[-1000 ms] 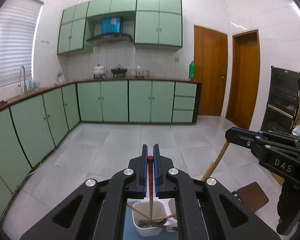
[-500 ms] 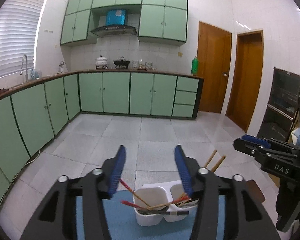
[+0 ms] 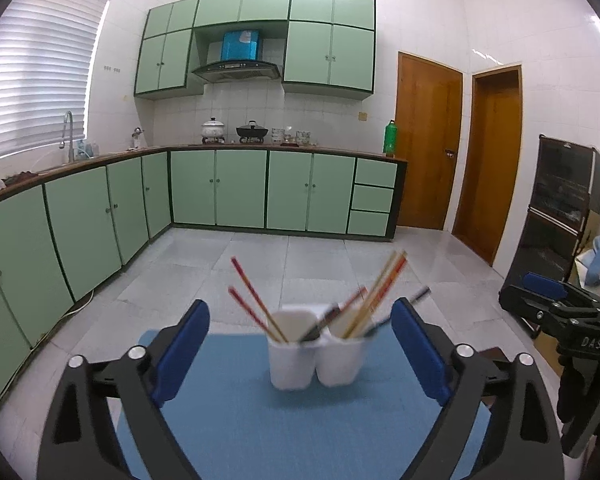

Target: Organize utensils

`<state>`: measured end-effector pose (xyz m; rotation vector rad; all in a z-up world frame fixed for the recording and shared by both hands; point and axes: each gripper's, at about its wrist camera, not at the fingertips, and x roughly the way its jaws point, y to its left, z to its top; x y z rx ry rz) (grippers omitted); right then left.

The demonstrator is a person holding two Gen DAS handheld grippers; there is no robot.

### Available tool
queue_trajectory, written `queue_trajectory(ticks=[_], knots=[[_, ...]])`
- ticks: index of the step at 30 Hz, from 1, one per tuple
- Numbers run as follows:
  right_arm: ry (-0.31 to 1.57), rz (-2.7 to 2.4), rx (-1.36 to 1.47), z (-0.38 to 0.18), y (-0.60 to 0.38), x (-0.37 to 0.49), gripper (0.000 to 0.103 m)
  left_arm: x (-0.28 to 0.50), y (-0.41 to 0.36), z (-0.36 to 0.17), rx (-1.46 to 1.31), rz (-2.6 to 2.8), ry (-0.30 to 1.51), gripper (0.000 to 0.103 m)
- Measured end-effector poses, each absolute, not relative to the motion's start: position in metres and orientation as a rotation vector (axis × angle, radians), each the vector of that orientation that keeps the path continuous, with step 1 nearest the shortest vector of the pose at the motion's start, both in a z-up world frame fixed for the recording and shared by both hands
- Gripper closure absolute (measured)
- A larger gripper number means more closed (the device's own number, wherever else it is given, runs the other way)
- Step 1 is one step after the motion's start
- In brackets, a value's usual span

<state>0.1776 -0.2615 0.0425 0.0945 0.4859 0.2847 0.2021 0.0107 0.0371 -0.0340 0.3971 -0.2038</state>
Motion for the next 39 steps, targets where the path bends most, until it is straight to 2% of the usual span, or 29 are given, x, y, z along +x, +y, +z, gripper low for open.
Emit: queue_trajectory(ticks=[7, 19, 39], knots=[[0.487, 0.278, 0.11, 0.034, -0.257, 0.125, 0.006, 0.151, 0.003, 0.023, -0.026, -0.206, 0.423, 0.006], [0.471, 0.281, 0.031, 0.033, -0.237, 0.061, 0.006, 0.084, -0.002, 0.013, -0.011, -0.201, 0.424, 0.006], [0.443, 0.309, -0.001, 0.03, -0.221, 0.026, 0.006, 0.047, -0.003, 0.014, -0.016, -0.199, 0.381, 0.006]])
